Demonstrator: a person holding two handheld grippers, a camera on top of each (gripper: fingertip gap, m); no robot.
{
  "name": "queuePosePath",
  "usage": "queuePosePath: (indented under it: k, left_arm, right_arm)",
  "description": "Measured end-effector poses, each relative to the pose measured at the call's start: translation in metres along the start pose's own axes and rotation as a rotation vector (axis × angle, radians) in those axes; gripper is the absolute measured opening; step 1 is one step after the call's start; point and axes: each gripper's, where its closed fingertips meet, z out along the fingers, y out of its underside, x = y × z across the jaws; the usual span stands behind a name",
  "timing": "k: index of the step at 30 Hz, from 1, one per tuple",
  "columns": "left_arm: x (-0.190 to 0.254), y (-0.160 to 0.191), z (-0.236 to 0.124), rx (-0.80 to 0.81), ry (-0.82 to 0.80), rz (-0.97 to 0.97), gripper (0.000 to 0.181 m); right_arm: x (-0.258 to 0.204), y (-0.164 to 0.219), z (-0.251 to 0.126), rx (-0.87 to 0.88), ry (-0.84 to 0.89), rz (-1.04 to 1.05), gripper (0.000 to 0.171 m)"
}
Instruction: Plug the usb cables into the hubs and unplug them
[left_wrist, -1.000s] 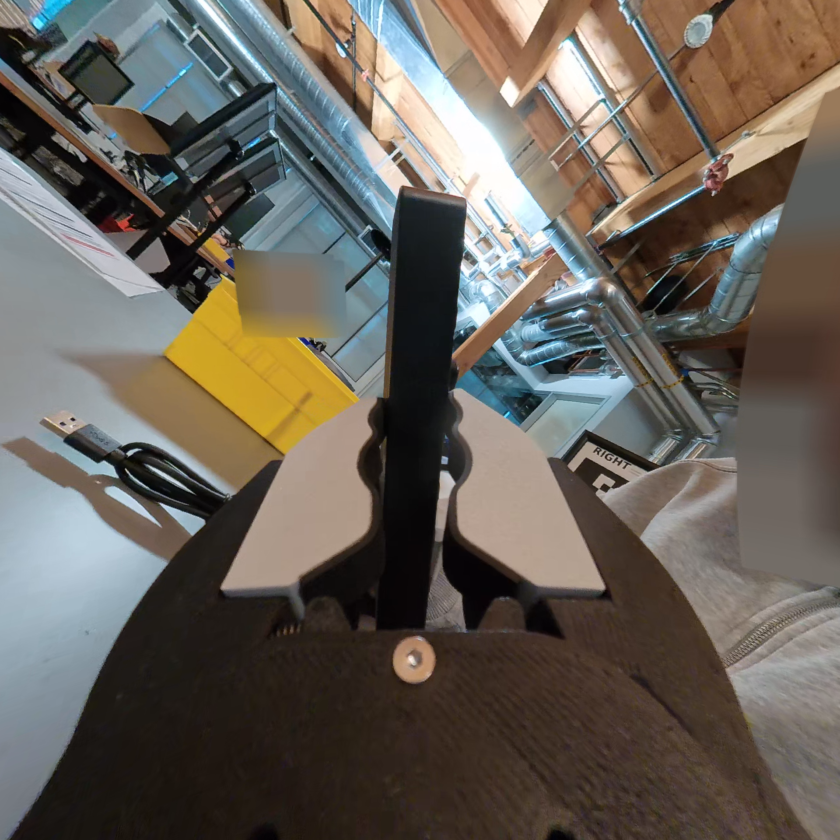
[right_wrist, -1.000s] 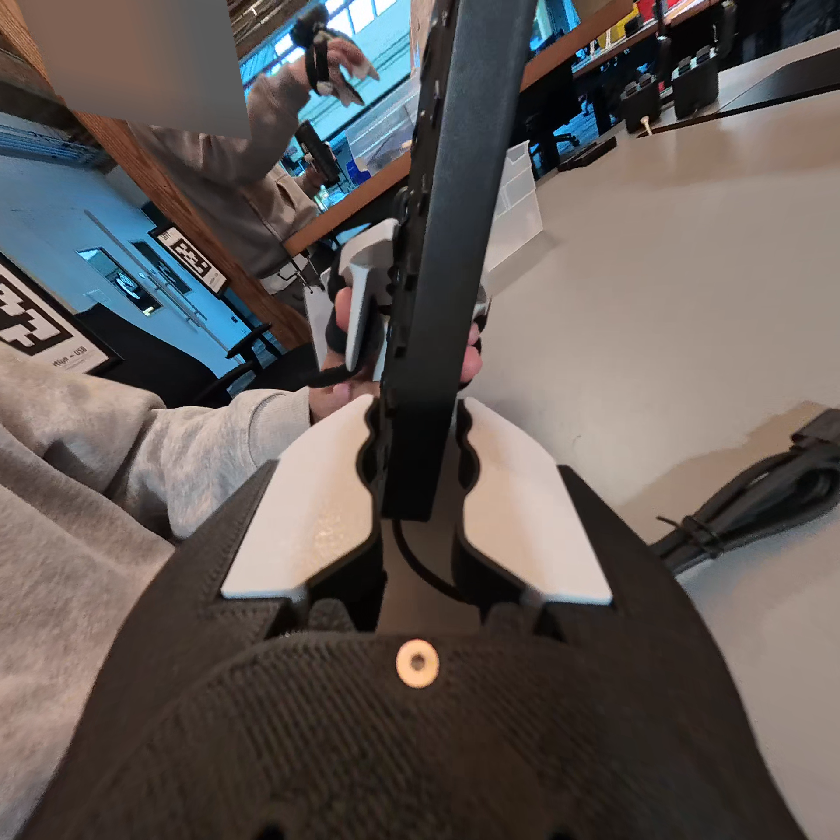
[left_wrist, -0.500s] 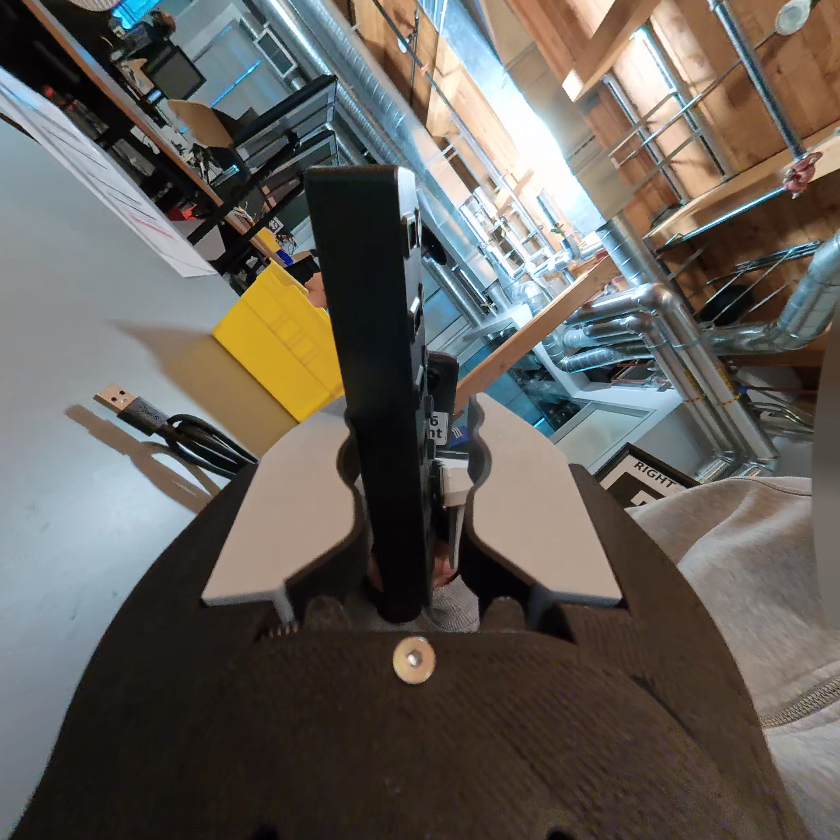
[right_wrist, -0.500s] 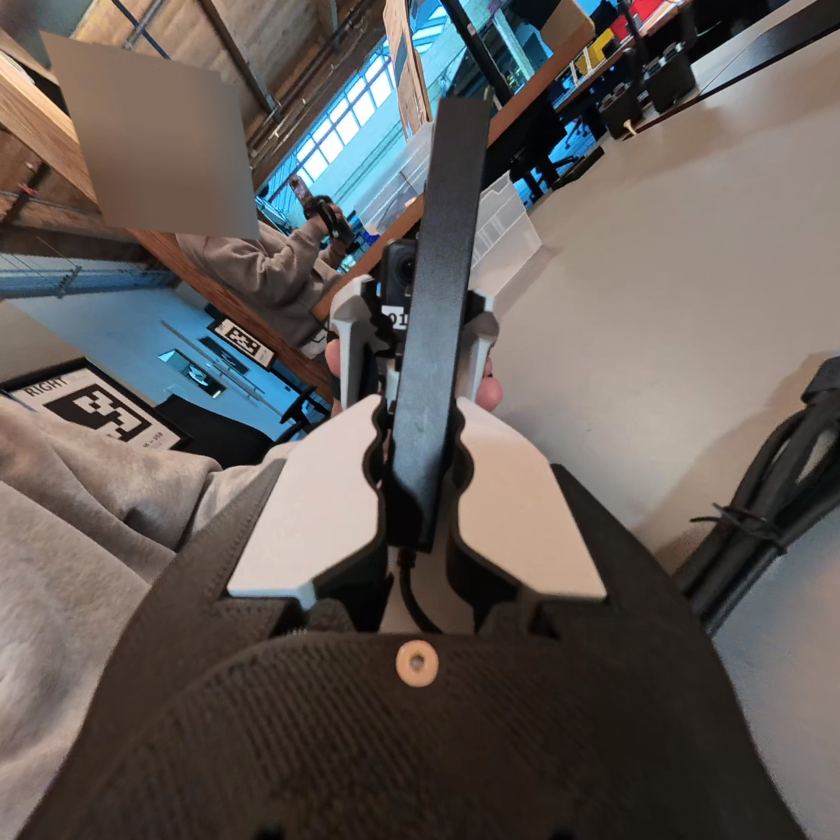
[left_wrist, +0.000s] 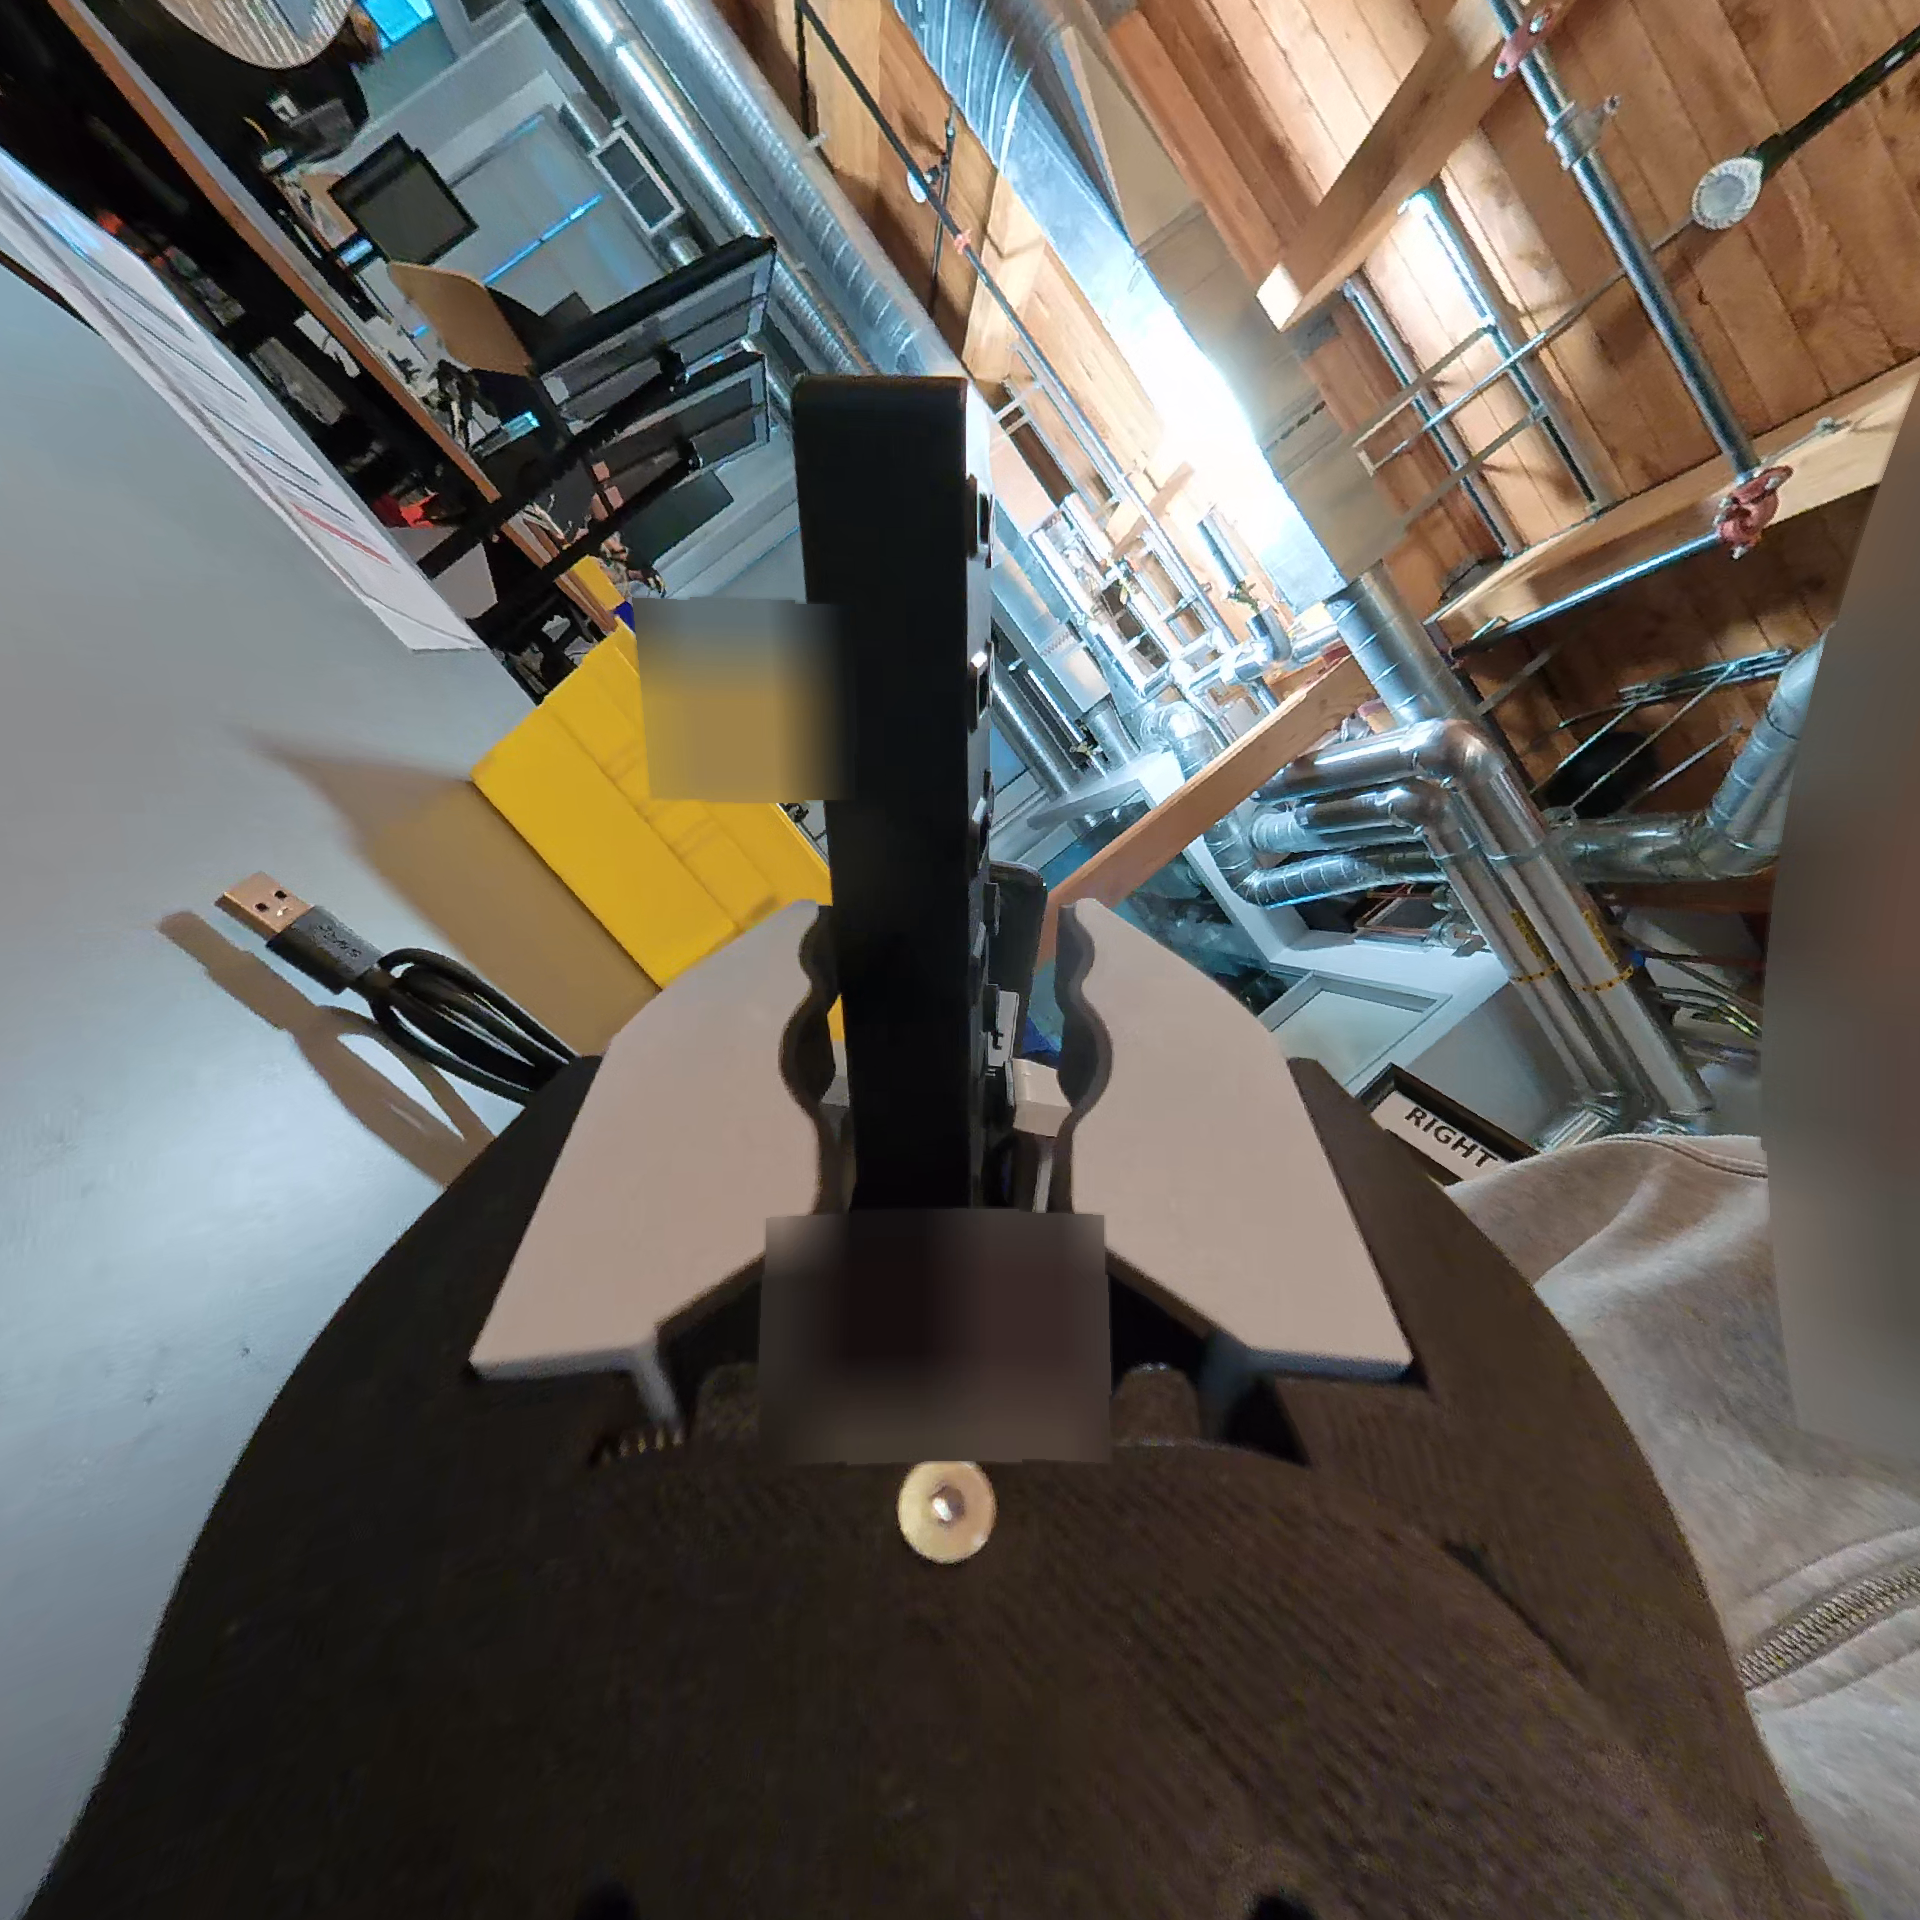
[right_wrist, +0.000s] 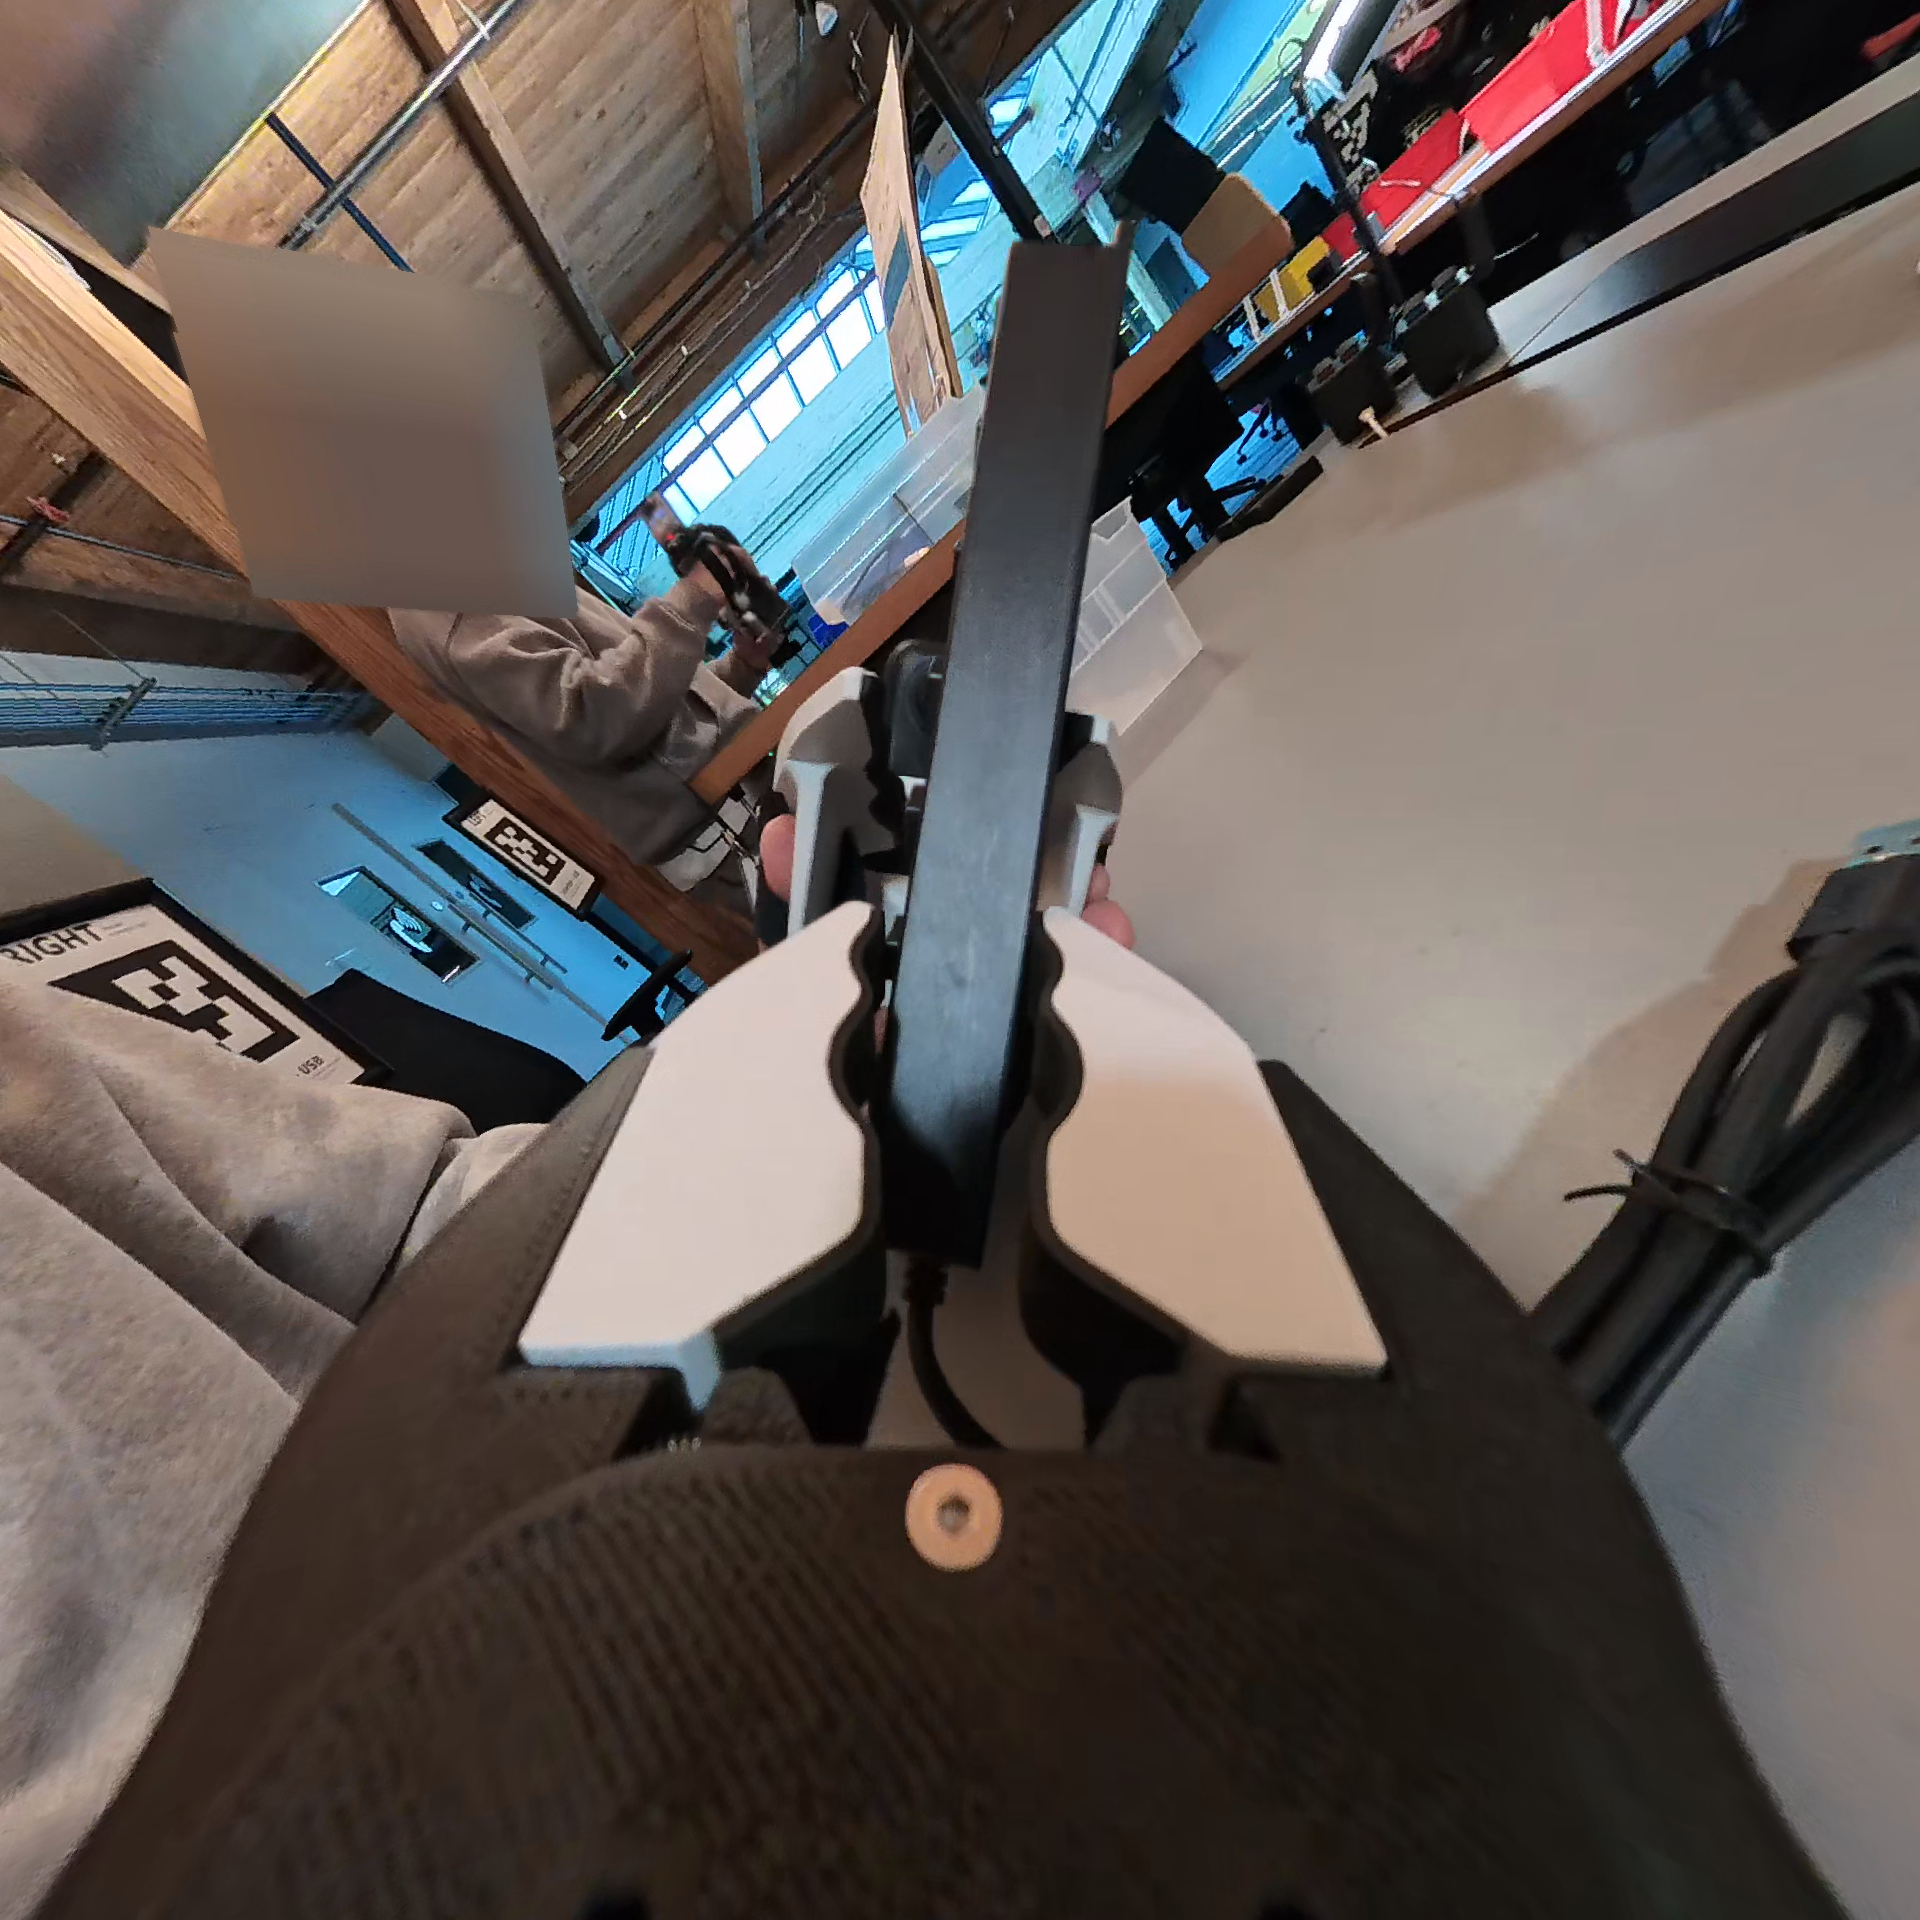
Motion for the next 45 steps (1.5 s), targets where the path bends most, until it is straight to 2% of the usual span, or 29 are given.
queuePosePath:
  k: [4, 7, 12, 15, 18, 23, 29, 39, 45]
  left_arm:
    - [-0.001, 0.005, 0.002, -0.018, 0.000, -0.002, 0.037]
    - [-0.001, 0.004, 0.001, -0.015, 0.001, 0.007, 0.025]
    - [0.001, 0.003, -0.001, -0.030, -0.017, 0.066, 0.025]
    - [0.004, -0.001, -0.003, -0.053, -0.048, 0.162, 0.025]
    - [0.004, -0.016, -0.012, -0.010, -0.087, 0.229, 0.025]
    - [-0.010, -0.037, -0.029, 0.046, -0.186, 0.243, 0.025]
    - [-0.013, -0.036, -0.031, 0.050, -0.196, 0.217, 0.025]
    - [-0.003, -0.031, -0.059, 0.032, -0.300, 0.327, 0.025]
    - [0.003, -0.028, -0.086, 0.055, -0.388, 0.351, 0.025]
  right_arm:
    - [0.000, 0.001, 0.001, 0.008, -0.005, 0.017, 0.026]
    - [-0.004, 0.002, 0.002, 0.001, -0.021, 0.015, 0.026]
    - [-0.004, 0.006, 0.005, -0.021, -0.017, 0.020, 0.026]
    - [-0.001, 0.008, 0.006, -0.033, 0.031, -0.020, 0.027]
    - [0.003, 0.005, 0.004, -0.035, 0.093, -0.085, 0.022]
    - [0.013, -0.005, -0.005, -0.017, 0.184, -0.149, 0.020]
    - [0.018, -0.009, -0.009, -0.009, 0.224, -0.171, 0.014]
    - [0.021, -0.015, 0.017, -0.056, 0.251, -0.359, 0.000]
    - [-0.005, -0.031, 0.043, -0.019, 0.183, -0.486, 0.000]
